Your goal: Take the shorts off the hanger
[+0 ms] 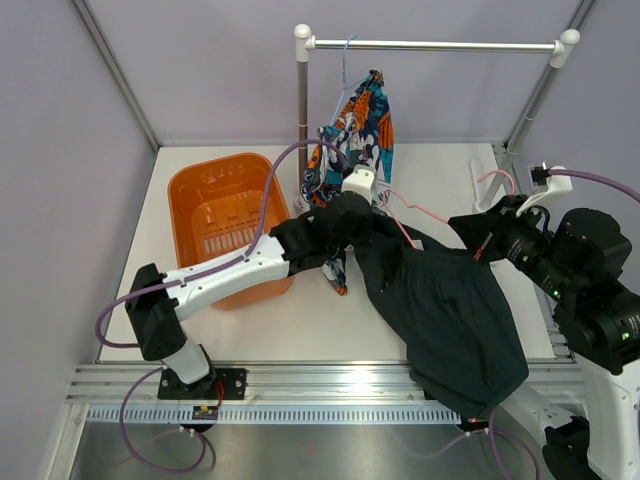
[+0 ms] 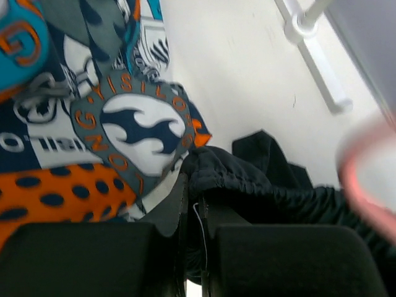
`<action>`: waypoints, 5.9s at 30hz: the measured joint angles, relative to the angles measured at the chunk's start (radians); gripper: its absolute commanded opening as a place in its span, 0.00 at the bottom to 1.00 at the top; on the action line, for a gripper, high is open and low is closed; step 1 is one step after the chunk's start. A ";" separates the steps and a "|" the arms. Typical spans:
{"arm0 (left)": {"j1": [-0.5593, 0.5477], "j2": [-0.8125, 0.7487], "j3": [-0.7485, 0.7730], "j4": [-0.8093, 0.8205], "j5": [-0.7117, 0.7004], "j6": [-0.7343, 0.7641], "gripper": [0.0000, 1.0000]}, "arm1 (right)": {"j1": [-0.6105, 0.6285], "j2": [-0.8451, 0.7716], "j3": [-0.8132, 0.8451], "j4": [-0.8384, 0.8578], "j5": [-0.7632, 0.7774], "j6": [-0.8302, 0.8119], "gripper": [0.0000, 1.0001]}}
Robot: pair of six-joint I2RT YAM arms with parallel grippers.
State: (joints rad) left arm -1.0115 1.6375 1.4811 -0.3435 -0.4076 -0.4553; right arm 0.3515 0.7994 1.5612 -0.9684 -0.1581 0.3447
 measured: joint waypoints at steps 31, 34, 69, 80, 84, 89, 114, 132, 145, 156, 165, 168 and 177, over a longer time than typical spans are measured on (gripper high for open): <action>-0.769 -0.564 -0.039 -0.349 -0.222 0.165 0.00 | 0.001 0.278 0.159 0.162 0.249 -0.022 0.00; -0.769 -0.539 -0.034 -0.336 -0.229 0.172 0.00 | 0.001 0.276 0.167 0.189 0.213 -0.003 0.00; -0.867 -0.277 -0.165 -0.256 0.151 0.250 0.00 | 0.002 0.254 -0.016 0.420 0.077 0.066 0.00; -0.866 -0.403 0.069 -0.384 -0.402 0.311 0.00 | 0.002 0.255 0.089 0.354 0.106 0.052 0.00; -0.864 -0.534 0.091 -0.003 -0.676 0.697 0.00 | 0.002 0.241 0.110 0.335 0.112 0.051 0.00; -0.799 -0.600 0.172 0.687 -0.779 1.307 0.00 | 0.002 0.246 0.145 0.282 0.117 0.033 0.00; 0.528 -0.294 0.322 -0.021 -0.089 0.587 0.00 | 0.002 0.238 0.216 0.183 0.142 -0.039 0.00; 0.620 -0.462 -0.341 -0.182 0.037 -0.048 0.12 | 0.002 0.214 0.161 0.156 0.142 -0.051 0.00; 0.652 -0.700 -0.566 -0.187 0.246 -0.156 0.98 | 0.002 0.336 0.180 0.101 0.223 -0.153 0.00; 0.652 -0.906 -0.566 -0.220 0.362 -0.109 0.99 | -0.022 0.576 0.426 0.111 0.315 -0.259 0.00; 0.652 -1.090 -0.620 -0.301 0.385 -0.012 0.99 | -0.183 0.756 0.562 0.223 0.234 -0.266 0.00; 0.652 -1.168 -0.649 -0.324 0.381 0.016 0.99 | -0.193 0.801 0.582 0.270 0.210 -0.267 0.00; 0.650 -1.210 -0.690 -0.344 0.399 0.059 0.99 | -0.204 0.930 0.678 0.332 0.169 -0.286 0.00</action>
State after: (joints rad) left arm -0.3611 0.4274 0.7910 -0.6872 -0.0090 -0.3965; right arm 0.1471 1.7298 2.2391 -0.6369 0.0113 0.0586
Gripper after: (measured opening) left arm 0.988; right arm 0.084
